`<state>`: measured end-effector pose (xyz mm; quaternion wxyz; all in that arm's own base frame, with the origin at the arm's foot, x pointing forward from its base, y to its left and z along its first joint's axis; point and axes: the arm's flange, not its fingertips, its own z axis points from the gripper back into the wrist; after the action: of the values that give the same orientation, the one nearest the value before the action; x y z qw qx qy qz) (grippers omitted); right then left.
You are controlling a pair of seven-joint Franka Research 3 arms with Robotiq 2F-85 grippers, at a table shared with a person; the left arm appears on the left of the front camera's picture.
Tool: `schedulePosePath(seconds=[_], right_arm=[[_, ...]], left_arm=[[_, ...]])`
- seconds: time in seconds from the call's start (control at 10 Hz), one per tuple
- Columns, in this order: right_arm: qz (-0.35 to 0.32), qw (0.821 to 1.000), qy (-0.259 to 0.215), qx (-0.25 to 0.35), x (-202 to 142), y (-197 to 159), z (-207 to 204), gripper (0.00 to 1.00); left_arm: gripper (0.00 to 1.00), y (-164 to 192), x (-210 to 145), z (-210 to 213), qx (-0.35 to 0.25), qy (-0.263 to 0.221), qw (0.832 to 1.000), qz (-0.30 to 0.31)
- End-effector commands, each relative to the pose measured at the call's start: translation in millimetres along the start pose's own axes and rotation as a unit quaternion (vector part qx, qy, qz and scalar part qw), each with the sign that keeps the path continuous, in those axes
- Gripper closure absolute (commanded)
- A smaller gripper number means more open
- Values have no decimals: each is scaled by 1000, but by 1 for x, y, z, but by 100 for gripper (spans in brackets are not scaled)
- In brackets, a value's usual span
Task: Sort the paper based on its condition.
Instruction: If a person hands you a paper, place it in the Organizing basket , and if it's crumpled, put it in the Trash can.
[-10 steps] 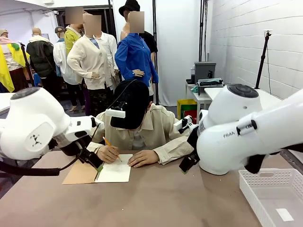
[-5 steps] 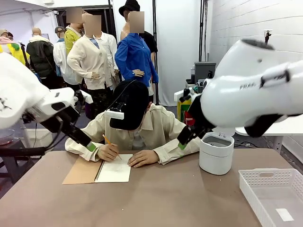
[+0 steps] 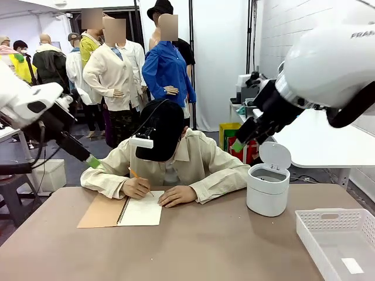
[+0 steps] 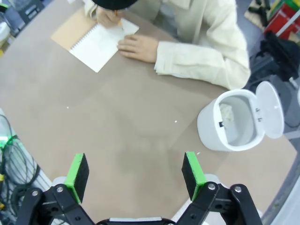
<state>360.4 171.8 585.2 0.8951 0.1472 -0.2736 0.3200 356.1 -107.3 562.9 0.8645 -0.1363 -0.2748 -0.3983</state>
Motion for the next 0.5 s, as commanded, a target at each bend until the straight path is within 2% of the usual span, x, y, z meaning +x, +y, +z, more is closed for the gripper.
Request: schedulePosePath(seconds=[0.0, 0.4], right_arm=[[7, 1000, -14, 3, -1, -2, 18, 0], [16, 999, -32, -31, 14, 17, 56, 0]], left_arm=[[0, 8, 0, 23, 11, -19, 1000, -10], [0, 15, 18, 61, 53, -33, 998, -8]])
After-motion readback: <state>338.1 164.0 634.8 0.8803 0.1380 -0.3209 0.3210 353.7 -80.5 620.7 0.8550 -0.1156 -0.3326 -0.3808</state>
